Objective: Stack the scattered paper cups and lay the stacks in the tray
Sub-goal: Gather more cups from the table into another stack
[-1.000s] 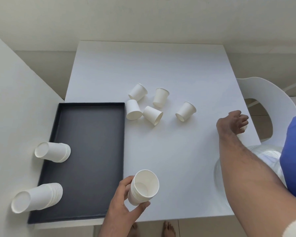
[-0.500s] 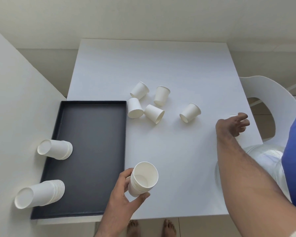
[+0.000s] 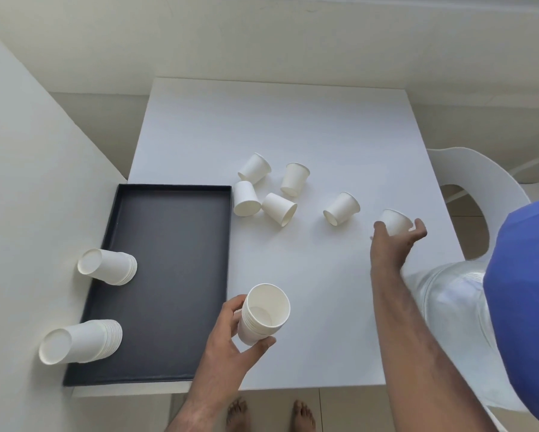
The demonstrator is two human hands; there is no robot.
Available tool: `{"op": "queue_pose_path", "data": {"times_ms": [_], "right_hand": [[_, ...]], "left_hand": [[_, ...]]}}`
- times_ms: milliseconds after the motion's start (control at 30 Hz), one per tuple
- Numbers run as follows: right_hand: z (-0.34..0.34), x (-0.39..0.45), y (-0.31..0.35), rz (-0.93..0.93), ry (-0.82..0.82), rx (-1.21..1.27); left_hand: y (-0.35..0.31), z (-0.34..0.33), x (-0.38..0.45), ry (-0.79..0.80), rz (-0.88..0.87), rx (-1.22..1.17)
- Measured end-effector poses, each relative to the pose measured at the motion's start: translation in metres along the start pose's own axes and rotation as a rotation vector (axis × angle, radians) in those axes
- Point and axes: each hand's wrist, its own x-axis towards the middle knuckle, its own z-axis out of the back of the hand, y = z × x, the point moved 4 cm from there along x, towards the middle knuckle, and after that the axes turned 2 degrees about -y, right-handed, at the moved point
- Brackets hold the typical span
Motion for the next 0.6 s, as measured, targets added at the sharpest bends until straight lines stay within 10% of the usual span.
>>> {"op": "queue_pose_path", "data": {"times_ms": [600], "right_hand": [[0.072,-0.153,0.011,0.178,0.658,0.3]], "left_hand": [[-0.026,-0.019,-0.026,0.03,-0.027,0.029]]}}
